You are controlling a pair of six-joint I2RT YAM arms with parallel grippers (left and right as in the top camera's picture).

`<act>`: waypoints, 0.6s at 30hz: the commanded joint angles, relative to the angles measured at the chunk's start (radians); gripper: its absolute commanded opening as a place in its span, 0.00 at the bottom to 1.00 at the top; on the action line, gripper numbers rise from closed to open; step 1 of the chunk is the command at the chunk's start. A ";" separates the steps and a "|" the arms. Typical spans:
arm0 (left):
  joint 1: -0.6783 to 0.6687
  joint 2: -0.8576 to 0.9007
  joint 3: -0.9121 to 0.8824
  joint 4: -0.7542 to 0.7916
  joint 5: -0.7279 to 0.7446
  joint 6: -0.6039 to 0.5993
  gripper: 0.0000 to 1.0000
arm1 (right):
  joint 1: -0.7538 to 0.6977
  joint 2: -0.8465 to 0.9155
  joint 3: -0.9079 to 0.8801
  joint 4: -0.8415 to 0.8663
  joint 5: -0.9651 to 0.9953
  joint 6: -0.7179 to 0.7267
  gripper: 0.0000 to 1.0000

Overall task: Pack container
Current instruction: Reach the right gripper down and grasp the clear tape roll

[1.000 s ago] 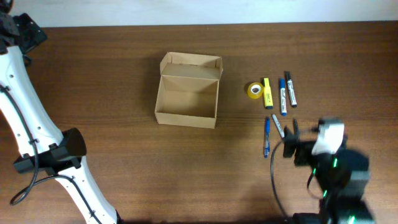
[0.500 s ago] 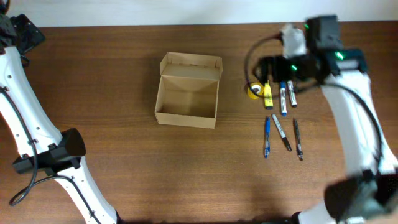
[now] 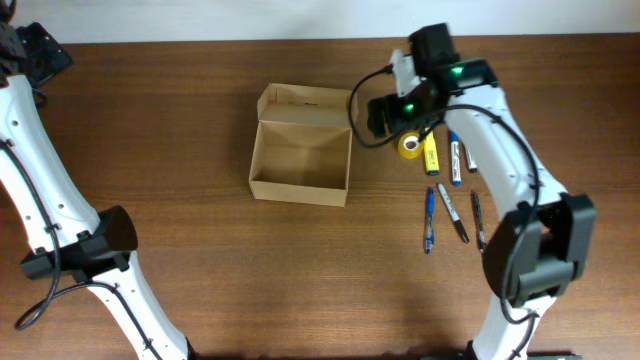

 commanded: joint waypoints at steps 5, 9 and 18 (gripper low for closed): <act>0.004 -0.021 0.007 0.000 0.003 0.012 1.00 | 0.007 0.116 0.025 0.000 0.094 -0.007 0.90; 0.004 -0.021 0.007 0.000 0.003 0.012 1.00 | -0.007 0.145 0.024 0.006 0.090 -0.007 0.90; 0.004 -0.021 0.007 0.000 0.003 0.012 1.00 | -0.037 0.219 0.022 0.019 0.093 -0.006 0.87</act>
